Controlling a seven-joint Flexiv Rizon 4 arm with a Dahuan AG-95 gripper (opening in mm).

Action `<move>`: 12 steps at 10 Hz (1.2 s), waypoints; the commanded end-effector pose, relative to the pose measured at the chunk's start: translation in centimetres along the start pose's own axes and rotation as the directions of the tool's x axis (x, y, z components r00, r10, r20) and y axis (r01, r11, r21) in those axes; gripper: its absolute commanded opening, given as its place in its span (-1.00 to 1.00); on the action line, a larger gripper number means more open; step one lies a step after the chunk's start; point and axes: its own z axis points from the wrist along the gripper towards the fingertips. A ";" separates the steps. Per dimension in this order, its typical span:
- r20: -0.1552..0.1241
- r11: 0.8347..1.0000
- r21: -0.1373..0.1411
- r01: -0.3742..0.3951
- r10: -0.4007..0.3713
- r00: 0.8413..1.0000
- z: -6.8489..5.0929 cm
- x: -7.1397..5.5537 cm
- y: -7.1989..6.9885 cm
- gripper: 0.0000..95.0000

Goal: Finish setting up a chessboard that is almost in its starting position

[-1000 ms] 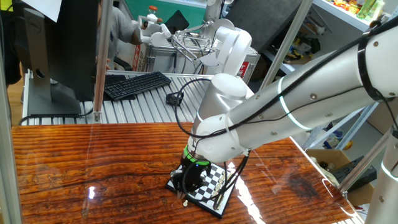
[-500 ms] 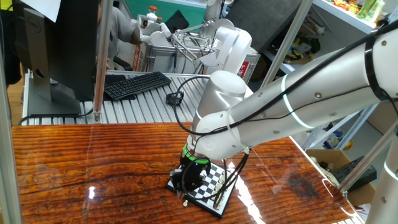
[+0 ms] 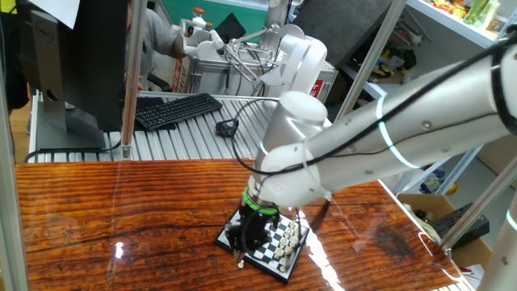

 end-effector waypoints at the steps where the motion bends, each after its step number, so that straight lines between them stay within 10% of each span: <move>1: -0.010 1.000 0.006 0.003 -0.003 1.000 -0.4 0.6 -0.3 -1.00; 12: -0.008 0.999 -0.014 0.031 -0.031 0.999 0.2 0.4 -2.3 -1.00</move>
